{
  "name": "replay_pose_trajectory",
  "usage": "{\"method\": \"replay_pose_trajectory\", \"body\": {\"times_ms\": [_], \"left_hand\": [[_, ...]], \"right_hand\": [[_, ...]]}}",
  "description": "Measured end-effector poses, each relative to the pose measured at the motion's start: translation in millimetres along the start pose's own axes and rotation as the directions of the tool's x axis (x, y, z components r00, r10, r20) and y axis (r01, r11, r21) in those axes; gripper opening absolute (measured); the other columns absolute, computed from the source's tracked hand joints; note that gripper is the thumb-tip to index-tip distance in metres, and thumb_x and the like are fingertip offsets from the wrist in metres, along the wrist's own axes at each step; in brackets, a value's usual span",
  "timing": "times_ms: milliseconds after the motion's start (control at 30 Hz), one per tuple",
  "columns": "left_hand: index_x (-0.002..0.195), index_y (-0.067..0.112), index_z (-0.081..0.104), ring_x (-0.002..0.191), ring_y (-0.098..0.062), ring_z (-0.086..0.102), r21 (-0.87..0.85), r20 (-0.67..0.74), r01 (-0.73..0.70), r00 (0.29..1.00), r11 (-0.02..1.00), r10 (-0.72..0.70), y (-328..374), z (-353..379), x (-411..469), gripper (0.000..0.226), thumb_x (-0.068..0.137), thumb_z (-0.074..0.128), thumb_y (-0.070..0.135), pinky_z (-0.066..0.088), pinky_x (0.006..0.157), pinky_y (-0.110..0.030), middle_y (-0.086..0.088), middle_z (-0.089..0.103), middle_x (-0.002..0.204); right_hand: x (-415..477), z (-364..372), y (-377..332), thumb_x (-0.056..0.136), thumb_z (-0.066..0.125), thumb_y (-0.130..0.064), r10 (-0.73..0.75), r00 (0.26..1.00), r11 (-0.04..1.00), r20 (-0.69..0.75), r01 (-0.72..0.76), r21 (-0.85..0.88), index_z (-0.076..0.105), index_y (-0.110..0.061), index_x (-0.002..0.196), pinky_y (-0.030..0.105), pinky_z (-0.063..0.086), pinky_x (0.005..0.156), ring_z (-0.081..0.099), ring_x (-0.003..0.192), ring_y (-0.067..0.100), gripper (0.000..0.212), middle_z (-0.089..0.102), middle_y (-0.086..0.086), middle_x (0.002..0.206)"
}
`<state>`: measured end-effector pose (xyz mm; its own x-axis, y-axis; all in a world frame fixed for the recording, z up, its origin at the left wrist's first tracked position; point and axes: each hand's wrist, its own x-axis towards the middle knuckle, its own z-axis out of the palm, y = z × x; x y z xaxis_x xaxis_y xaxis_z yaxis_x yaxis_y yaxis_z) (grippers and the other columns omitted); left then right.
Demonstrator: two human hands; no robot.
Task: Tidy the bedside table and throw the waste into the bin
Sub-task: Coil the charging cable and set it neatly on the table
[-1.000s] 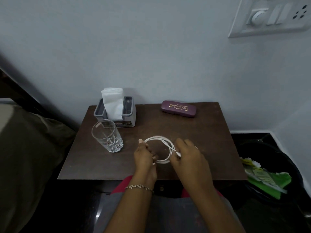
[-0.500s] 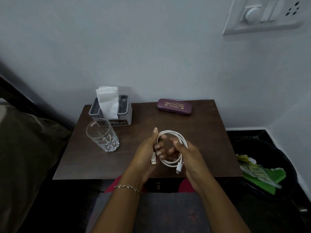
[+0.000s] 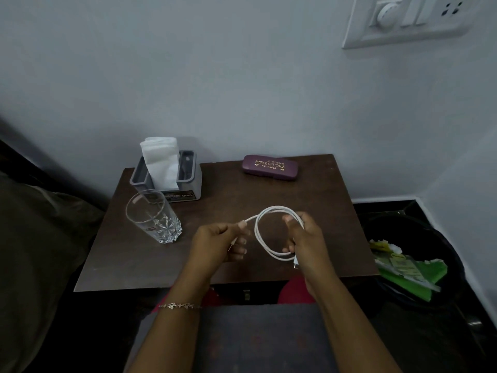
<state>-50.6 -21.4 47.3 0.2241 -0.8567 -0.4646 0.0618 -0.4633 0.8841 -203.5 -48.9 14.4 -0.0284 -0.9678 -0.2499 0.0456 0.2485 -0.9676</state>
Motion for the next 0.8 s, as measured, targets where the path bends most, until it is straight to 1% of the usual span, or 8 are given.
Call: {"method": "replay_pose_trajectory", "body": {"times_ms": [133, 200, 300, 400, 467, 600, 733, 800], "left_hand": [[0.085, 0.021, 0.077, 0.073, -0.002, 0.057, 0.017, 0.211, 0.092, 0.973, 0.996, -0.094, 1, 3, -8, 0.024, 0.090, 0.055, 0.029, 0.045, 0.071, -0.018, 0.010, 0.072, 0.080], [0.084, 0.026, 0.078, 0.074, -0.002, 0.051, 0.000, 0.232, 0.109, 0.967, 0.994, -0.106, -1, 6, -8, 0.020, 0.088, 0.058, 0.030, 0.043, 0.069, -0.016, 0.010, 0.068, 0.085], [0.082, 0.027, 0.078, 0.072, -0.002, 0.049, -0.008, 0.210, 0.104, 0.973, 0.995, -0.100, -3, 8, -7, 0.018, 0.086, 0.061, 0.031, 0.045, 0.063, -0.014, 0.008, 0.059, 0.082], [0.078, 0.022, 0.075, 0.069, 0.003, 0.055, -0.066, 0.202, 0.092, 0.976, 0.994, -0.077, -4, 10, -6, 0.012, 0.083, 0.065, 0.027, 0.046, 0.062, -0.012, 0.015, 0.067, 0.074], [0.070, 0.018, 0.067, 0.075, -0.004, 0.062, -0.144, 0.153, 0.059, 0.988, 0.988, -0.037, -5, 15, -7, 0.009, 0.079, 0.070, 0.017, 0.051, 0.065, -0.016, 0.005, 0.071, 0.082], [0.076, 0.015, 0.044, 0.064, -0.009, 0.069, -0.355, 0.007, 0.006, 1.000, 0.935, -0.004, -3, 20, -5, 0.032, 0.076, 0.069, -0.004, 0.056, 0.059, -0.024, -0.002, 0.070, 0.082], [0.106, 0.013, 0.056, 0.057, 0.006, 0.062, -0.121, 0.071, -0.040, 0.996, 0.992, 0.049, 2, 24, -6, 0.023, 0.085, 0.064, 0.010, 0.042, 0.044, -0.005, 0.004, 0.064, 0.084], [0.098, 0.010, 0.062, 0.054, 0.009, 0.061, -0.094, 0.141, -0.033, 0.989, 0.995, 0.046, 2, 25, -7, 0.010, 0.089, 0.059, 0.011, 0.041, 0.043, -0.004, 0.004, 0.064, 0.077]], "right_hand": [[0, 3, -1, 0.096, 0.048, -0.017, -0.010, 0.999, 1.000, -0.043, 0.011, 0.025, 0.059, -0.016, 0.090, 0.019, 0.043, 0.043, 0.039, 0.039, 0.001, 0.013, 0.046, -0.013, 0.051], [-1, 4, -2, 0.096, 0.047, -0.018, 0.023, 0.999, 0.996, -0.029, -0.021, 0.085, 0.058, -0.014, 0.089, 0.018, 0.040, 0.042, 0.033, 0.040, 0.002, 0.013, 0.044, -0.013, 0.047], [-3, 4, -4, 0.096, 0.047, -0.018, 0.064, 0.998, 0.985, -0.010, -0.062, 0.160, 0.055, -0.013, 0.087, 0.020, 0.037, 0.043, 0.028, 0.042, 0.005, 0.013, 0.038, -0.012, 0.047], [-4, 6, -4, 0.096, 0.047, -0.018, 0.081, 0.997, 0.977, 0.009, -0.081, 0.197, 0.054, -0.015, 0.085, 0.020, 0.035, 0.045, 0.028, 0.042, 0.005, 0.014, 0.037, -0.012, 0.045], [-5, 8, -3, 0.096, 0.047, -0.019, 0.085, 0.996, 0.983, 0.006, -0.084, 0.163, 0.054, -0.017, 0.082, 0.019, 0.033, 0.046, 0.029, 0.043, 0.003, 0.015, 0.036, -0.013, 0.045], [-3, 10, -2, 0.097, 0.044, -0.015, 0.065, 0.998, 0.960, 0.026, -0.070, 0.270, 0.049, -0.011, 0.085, 0.022, 0.026, 0.047, 0.026, 0.041, 0.003, 0.013, 0.031, -0.011, 0.047], [-2, 5, -4, 0.099, 0.041, -0.015, 0.094, 0.987, 0.889, 0.133, -0.143, 0.435, 0.048, -0.016, 0.078, 0.013, 0.030, 0.040, 0.022, 0.037, 0.002, 0.021, 0.028, -0.010, 0.045], [-2, 2, -4, 0.099, 0.041, -0.018, 0.121, 0.978, 0.877, 0.170, -0.186, 0.444, 0.050, -0.017, 0.078, 0.012, 0.030, 0.039, 0.021, 0.037, 0.002, 0.023, 0.027, -0.010, 0.045]]}}
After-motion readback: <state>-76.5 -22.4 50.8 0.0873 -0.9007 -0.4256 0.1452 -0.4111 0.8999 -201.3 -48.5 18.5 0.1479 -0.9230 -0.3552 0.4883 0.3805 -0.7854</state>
